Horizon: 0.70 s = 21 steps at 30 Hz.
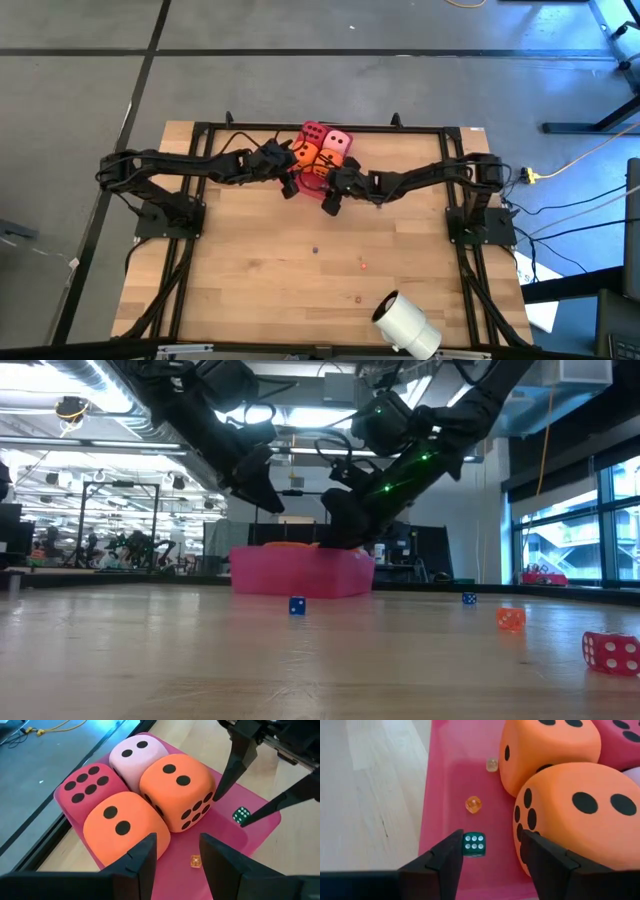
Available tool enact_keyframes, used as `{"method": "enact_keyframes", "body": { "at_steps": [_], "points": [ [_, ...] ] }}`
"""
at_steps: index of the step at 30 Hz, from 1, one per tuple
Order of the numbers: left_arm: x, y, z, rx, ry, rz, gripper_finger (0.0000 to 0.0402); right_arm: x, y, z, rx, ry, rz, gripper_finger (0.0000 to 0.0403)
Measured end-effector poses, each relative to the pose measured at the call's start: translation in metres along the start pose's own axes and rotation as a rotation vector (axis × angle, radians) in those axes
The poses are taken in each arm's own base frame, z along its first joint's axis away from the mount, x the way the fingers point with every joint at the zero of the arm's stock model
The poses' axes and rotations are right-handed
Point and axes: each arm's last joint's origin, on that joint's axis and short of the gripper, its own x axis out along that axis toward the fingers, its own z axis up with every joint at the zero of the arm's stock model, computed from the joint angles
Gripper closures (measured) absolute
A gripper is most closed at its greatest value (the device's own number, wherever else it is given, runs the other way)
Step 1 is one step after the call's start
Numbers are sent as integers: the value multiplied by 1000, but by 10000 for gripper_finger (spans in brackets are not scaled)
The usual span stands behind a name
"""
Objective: Pick & Place Dice
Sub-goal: Put the small green dice into the red bin
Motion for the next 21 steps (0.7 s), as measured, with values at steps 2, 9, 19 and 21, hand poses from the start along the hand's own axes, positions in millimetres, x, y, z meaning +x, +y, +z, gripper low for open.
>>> {"method": "enact_keyframes", "body": {
  "at_steps": [2,9,19,21],
  "points": [
    [0,0,0,1,3,0,258,-1,0,-1,-3,14,-3,205],
    [0,0,0,0,2,0,258,-10,-2,8,-8,17,-1,218],
    [0,0,0,1,6,0,258,-20,-4,12,165,85,-19,232],
    [0,0,0,1,6,0,258,-20,-5,9,207,110,-34,235]
  ]
}}
